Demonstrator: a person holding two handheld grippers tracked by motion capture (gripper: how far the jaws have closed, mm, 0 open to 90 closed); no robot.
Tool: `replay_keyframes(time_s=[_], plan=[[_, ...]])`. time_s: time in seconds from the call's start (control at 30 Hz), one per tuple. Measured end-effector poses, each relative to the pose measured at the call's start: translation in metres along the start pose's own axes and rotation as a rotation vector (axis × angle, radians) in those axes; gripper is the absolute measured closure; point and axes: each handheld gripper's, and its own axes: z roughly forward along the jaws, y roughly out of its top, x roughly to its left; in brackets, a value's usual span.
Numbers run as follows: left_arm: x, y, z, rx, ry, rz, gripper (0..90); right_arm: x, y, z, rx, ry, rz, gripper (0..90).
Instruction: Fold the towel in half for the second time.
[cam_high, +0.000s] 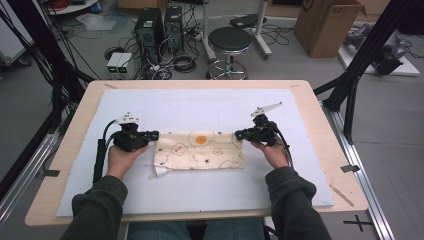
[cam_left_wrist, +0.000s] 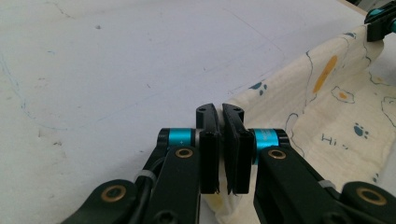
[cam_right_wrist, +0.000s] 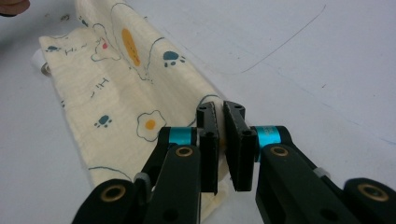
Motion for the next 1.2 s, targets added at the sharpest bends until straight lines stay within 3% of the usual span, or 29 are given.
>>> replay_keyframes(time_s=[0.57,1.2], plan=[[-0.002,-0.014,-0.005,-0.003,-0.036,-0.012,84.5,0.006,-0.009,-0.001,0.002,0.029,-0.014,84.5],[-0.014,-0.026,-0.016,0.009,-0.054,0.041,84.1,0.018,-0.022,-0.003,0.019,0.043,-0.058,84.3]])
